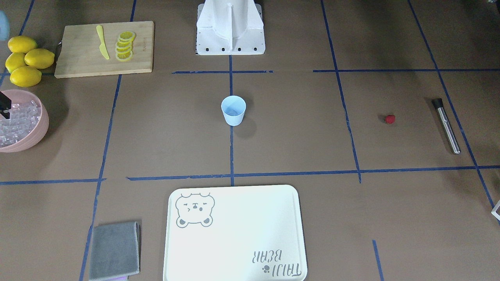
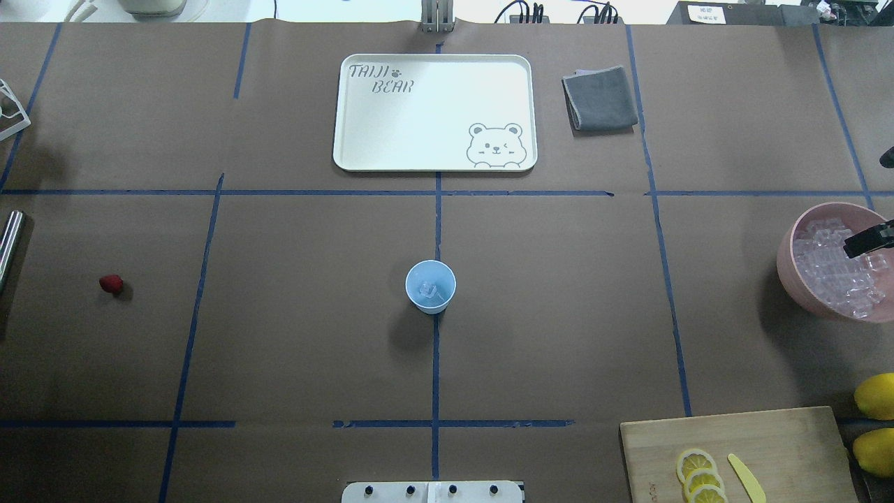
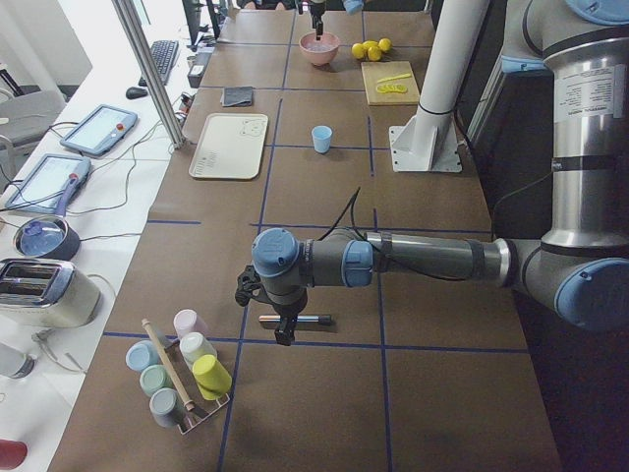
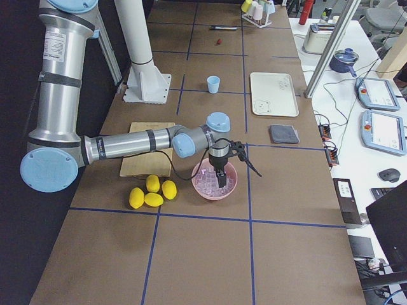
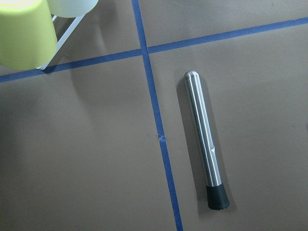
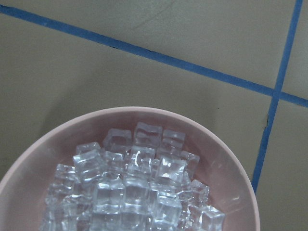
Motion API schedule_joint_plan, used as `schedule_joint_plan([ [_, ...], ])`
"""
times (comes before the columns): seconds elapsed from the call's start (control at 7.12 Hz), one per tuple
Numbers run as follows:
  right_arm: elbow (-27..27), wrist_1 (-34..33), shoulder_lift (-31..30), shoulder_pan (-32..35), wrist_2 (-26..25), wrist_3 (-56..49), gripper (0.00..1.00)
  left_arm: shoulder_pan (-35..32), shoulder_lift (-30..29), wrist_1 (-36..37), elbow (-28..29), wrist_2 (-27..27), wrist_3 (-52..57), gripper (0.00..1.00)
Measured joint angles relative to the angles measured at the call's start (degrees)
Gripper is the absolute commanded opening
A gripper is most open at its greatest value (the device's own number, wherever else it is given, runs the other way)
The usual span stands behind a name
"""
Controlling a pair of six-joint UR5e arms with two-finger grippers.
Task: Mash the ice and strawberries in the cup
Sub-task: 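Move the right gripper back to the pink bowl of ice, then grasp a third ice cube from the bowl with the right gripper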
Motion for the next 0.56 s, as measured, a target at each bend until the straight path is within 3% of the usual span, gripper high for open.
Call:
schedule_joint_plan([
  [0.56, -2.7, 0.0, 1.6, -0.7, -0.3, 0.1, 0.82, 0.0, 0.0, 0.0, 0.0, 0.0, 0.0, 1.00],
])
